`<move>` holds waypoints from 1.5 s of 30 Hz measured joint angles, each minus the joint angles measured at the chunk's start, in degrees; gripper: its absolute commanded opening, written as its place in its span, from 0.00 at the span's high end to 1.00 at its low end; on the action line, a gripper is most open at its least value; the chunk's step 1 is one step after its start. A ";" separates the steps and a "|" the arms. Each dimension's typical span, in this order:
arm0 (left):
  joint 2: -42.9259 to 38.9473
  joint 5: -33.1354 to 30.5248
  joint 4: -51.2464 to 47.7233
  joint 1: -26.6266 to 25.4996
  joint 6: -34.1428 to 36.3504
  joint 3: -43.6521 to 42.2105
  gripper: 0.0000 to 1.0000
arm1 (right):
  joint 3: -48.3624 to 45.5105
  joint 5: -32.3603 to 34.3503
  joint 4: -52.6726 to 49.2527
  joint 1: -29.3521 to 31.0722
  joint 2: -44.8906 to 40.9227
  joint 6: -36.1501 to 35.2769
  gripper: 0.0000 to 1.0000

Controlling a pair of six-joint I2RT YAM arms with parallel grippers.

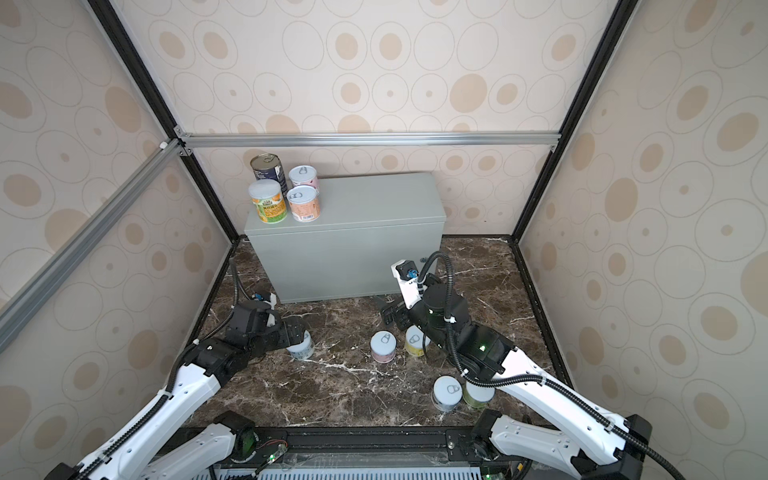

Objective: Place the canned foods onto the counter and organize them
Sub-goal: 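Grasp the light-blue floor can with the left gripper while the right gripper approaches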

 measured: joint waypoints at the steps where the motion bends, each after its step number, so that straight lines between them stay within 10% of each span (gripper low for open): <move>1: 0.90 -0.42 0.17 -0.50 -0.70 -0.61 0.02 | -0.15 0.00 0.00 0.00 -0.13 0.00 0.00; 26: 11.85 -8.90 9.40 -6.95 -7.93 -7.78 0.06 | -2.97 -2.64 2.16 0.00 -2.03 -0.04 0.00; 45: 15.26 -12.07 9.66 -7.19 -4.87 -6.73 0.57 | -14.19 -18.05 8.33 1.77 1.79 -5.07 0.01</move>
